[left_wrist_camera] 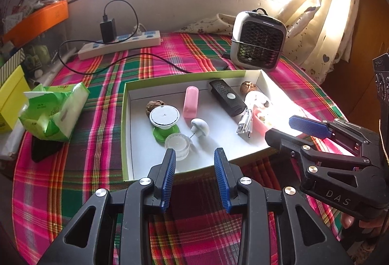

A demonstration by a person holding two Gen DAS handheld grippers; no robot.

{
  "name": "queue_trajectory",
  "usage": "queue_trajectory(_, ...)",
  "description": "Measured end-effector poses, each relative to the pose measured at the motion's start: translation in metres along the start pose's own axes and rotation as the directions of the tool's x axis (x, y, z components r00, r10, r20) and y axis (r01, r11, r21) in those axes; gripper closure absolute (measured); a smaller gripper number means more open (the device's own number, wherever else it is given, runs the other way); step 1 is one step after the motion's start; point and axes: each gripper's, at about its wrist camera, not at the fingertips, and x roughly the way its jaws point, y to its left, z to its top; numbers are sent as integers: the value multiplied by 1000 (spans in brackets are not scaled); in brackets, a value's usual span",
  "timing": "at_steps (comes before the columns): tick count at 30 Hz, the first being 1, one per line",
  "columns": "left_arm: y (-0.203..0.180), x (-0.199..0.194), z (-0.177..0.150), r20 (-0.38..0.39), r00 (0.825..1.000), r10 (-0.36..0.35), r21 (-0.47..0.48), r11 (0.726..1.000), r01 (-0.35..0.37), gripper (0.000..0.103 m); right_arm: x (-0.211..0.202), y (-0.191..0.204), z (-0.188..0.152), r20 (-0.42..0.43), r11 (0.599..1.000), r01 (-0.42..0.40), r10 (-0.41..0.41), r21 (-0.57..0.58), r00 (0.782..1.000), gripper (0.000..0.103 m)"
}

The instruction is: Organize objects

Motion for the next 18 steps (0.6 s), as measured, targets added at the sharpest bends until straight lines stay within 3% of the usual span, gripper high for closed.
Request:
queue_trajectory(11, -10, -23, -27, 11, 999, 49, -10, 999, -49, 71, -19, 9, -26, -6, 999, 32, -32, 9, 999, 54)
queue_trajectory(18, -15, -20, -51, -36, 996, 80, -10, 997, -80, 71, -22, 12, -47, -40, 999, 47, -47, 22, 998, 54)
